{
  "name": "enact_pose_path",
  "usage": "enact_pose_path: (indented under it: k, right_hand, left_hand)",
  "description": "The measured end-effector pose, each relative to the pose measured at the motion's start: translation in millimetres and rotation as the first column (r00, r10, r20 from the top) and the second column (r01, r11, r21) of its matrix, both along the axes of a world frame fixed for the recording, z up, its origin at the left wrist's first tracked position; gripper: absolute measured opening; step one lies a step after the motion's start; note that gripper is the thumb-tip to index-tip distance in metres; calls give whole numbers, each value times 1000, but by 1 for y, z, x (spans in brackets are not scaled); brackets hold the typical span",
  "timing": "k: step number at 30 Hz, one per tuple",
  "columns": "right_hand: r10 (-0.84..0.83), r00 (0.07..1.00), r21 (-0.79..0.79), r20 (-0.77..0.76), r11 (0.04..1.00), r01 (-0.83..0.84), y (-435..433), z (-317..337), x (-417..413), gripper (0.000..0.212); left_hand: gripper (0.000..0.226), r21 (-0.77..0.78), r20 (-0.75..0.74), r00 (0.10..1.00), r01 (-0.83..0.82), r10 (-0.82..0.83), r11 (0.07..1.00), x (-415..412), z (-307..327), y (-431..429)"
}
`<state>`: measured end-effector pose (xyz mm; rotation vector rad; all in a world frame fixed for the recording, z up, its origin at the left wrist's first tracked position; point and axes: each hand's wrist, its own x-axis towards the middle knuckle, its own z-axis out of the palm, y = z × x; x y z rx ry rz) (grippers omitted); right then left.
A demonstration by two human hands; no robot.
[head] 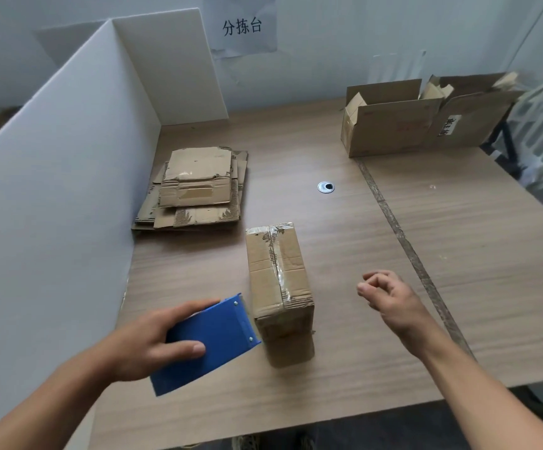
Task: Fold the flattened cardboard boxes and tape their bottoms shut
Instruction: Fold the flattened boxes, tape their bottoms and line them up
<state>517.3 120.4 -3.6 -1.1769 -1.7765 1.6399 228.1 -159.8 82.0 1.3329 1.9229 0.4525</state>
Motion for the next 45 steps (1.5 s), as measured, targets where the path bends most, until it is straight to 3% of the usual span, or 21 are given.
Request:
enact_pose_path:
  k: [3,11,23,36,45]
  right_hand:
    - [-6,998,-133,60,991,14,-8,-17,-11,31]
    - [-71,982,34,172,997,66,-13,-34,-29,38]
    - [-95,961,70,259,994,80,-14,-38,-36,39]
    - [-103,932,88,347,993,77,-20,-41,-34,40]
    - [-44,893,-48,448,996,73,-31,-57,-46,39]
  left_hand:
    - [53,-111,-51,997,52,-58,992,-1,4,23]
    - [55,-262,-73,997,9,-29,965,-12,12,54]
    - [39,-330,-90,996,-10,-21,944,-22,9,61]
    - [47,-355,30,998,-35,48,934,-25,-3,62]
    - [44,-382,-7,999,-44,45,923,-17,-18,74]
